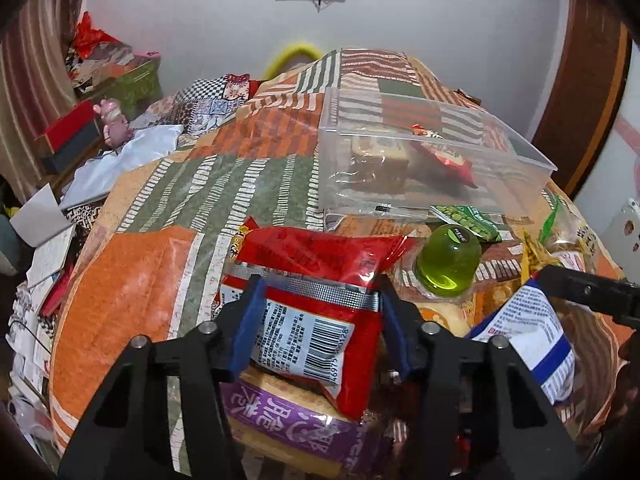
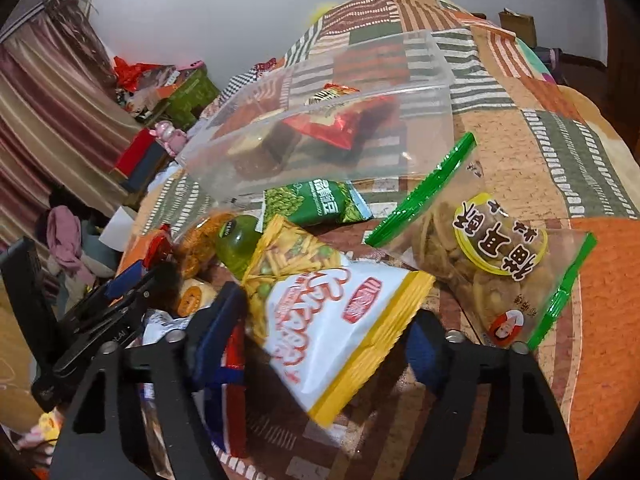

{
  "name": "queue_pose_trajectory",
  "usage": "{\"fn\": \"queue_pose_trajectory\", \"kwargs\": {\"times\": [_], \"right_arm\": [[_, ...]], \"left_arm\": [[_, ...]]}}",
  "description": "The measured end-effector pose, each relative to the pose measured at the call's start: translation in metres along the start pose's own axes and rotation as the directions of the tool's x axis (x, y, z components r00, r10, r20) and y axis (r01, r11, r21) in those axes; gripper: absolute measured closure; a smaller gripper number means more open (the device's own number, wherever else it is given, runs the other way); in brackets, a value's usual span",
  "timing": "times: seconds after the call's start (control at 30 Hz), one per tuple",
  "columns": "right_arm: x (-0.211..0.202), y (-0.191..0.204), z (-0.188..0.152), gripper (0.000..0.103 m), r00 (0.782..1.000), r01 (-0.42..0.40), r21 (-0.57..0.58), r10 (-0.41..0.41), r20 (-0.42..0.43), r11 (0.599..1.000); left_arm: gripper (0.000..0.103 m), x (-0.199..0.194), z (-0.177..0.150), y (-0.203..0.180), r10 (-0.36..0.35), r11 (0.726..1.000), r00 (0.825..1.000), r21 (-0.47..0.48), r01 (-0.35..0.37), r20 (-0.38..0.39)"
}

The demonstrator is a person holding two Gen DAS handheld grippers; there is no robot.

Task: Organize snacks
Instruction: 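Grasp the red biscuit bag with the left tool while the right tool grasps the yellow-white snack bag, then lift both bags over the clear box and release them inside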

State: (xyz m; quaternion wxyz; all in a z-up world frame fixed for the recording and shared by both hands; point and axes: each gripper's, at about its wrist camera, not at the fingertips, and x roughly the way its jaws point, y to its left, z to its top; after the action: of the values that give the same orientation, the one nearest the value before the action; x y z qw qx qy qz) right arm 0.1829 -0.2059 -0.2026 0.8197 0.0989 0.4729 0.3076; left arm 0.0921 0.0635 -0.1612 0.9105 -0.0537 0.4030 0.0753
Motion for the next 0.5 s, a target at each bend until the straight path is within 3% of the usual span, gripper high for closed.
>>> {"fn": "queue_pose_trajectory", "kwargs": {"times": [0.3,0.5], "right_arm": [[-0.015,0.008,0.005,0.062,0.998,0.031,-0.057,-0.028,0.049,0.998],[-0.026,0.006,0.010,0.070,0.995,0.043,-0.060,-0.038,0.088,0.997]], "left_arm": [[0.063,-0.017,0.010,0.010,-0.048,0.999,0.999,-0.017,0.048,0.023],[0.074,-0.040,0.021,0.012,-0.105,0.994,0.992,-0.027,0.107,0.063]]}}
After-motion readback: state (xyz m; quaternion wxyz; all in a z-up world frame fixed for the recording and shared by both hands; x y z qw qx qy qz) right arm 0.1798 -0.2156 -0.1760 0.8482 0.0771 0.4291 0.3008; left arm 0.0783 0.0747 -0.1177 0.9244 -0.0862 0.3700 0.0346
